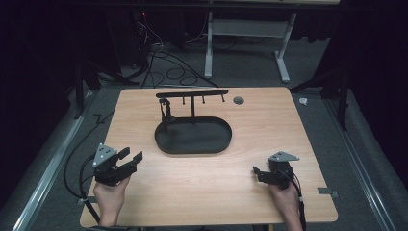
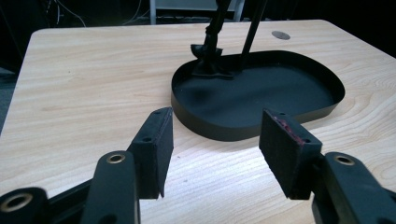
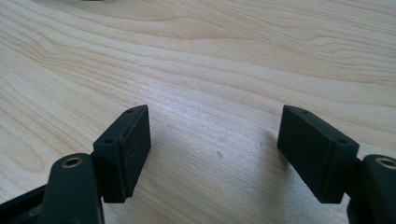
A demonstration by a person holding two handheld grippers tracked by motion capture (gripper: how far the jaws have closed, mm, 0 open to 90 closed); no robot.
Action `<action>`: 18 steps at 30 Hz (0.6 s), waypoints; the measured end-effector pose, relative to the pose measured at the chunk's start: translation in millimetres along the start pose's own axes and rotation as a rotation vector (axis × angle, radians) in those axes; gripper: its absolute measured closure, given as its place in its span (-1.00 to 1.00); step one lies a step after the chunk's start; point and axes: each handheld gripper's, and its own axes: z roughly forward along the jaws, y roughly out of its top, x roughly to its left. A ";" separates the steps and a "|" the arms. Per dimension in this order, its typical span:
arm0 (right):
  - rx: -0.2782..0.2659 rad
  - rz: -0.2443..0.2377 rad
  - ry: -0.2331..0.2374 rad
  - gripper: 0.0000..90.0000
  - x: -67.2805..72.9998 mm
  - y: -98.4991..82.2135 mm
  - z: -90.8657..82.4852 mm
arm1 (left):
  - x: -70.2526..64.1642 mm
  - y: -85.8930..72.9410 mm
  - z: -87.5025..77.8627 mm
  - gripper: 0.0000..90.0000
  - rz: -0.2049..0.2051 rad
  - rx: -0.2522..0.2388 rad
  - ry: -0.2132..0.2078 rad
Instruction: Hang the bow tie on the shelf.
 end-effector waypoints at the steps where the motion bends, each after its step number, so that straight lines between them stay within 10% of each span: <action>1: 0.000 0.000 0.000 -0.40 0.0 0.0 0.0 | 0.3 -0.6 0.1 0.00 -0.003 0.004 -0.001; 18: 0.000 0.000 0.000 -0.40 0.0 0.0 0.0 | 2.9 -14.7 2.7 0.00 -0.039 0.024 -0.009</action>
